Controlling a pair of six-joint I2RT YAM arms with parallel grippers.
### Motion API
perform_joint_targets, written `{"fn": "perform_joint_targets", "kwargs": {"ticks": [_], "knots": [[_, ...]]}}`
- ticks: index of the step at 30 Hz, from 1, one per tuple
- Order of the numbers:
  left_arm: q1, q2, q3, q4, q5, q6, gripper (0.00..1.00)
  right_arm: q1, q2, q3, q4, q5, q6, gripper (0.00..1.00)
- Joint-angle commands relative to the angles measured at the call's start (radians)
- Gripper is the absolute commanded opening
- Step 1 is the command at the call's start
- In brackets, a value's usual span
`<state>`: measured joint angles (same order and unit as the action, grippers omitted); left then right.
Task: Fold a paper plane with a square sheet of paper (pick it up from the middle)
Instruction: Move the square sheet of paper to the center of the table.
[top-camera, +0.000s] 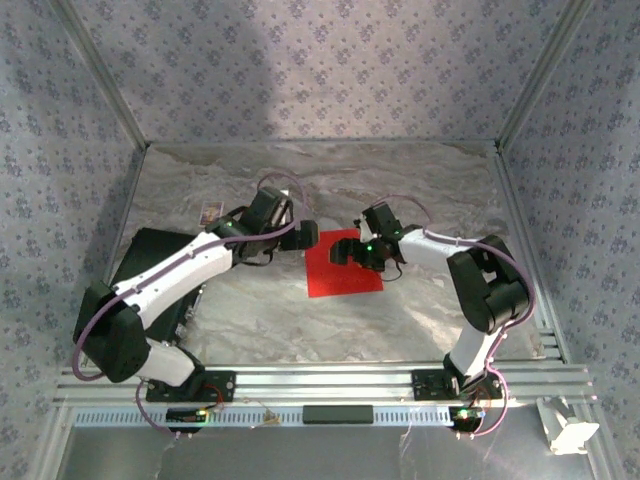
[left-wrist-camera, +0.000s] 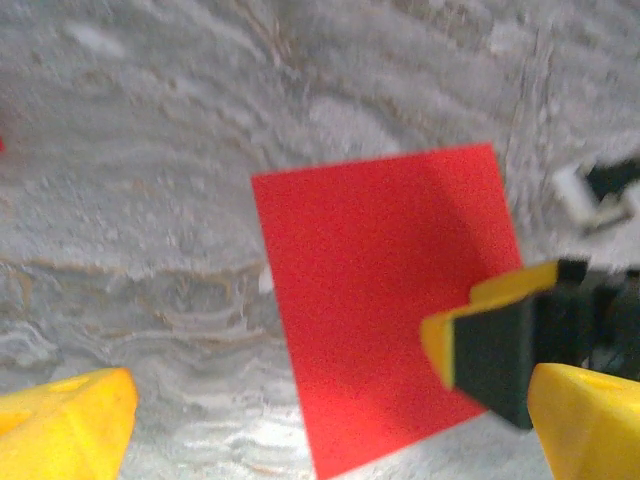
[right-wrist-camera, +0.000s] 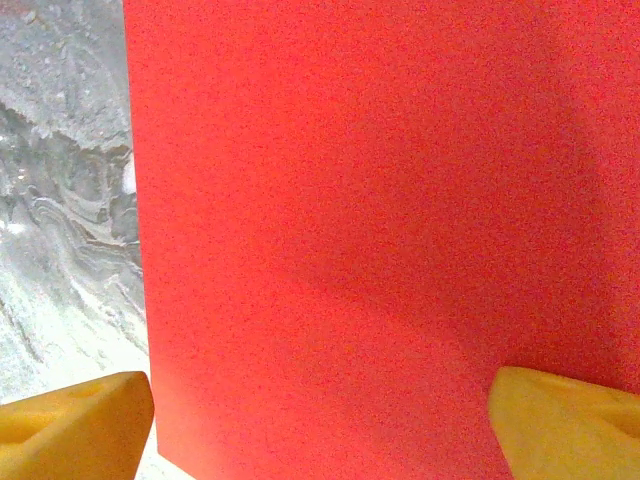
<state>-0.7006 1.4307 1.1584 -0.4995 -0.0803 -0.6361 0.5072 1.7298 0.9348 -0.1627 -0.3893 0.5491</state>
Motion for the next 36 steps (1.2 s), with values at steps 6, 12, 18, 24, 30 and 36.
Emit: {"fn": "perform_joint_targets", "kwargs": {"ticks": [6, 12, 18, 24, 30, 36], "knots": [[-0.005, 0.073, 0.119, -0.159, -0.087, -0.024, 1.0, 0.078, 0.025, -0.084, -0.023, 0.002, 0.136, 0.9], [-0.001, 0.012, 0.059, -0.138, -0.088, -0.005, 1.0, 0.128, 0.002, -0.048, -0.022, 0.012, 0.147, 0.9], [0.013, -0.062, -0.023, -0.084, -0.049, -0.007, 1.0, 0.147, -0.024, -0.021, -0.031, 0.074, 0.144, 0.91], [0.019, -0.065, -0.068, -0.061, 0.011, -0.03, 1.0, 0.133, -0.071, -0.042, 0.02, 0.096, 0.138, 0.92], [-0.003, -0.005, -0.076, -0.015, 0.063, -0.103, 0.97, 0.082, -0.201, -0.091, -0.046, 0.175, 0.107, 0.95], [-0.069, 0.14, 0.021, -0.079, 0.051, -0.132, 0.92, -0.017, -0.377, -0.211, -0.055, 0.267, 0.128, 0.99]]}}
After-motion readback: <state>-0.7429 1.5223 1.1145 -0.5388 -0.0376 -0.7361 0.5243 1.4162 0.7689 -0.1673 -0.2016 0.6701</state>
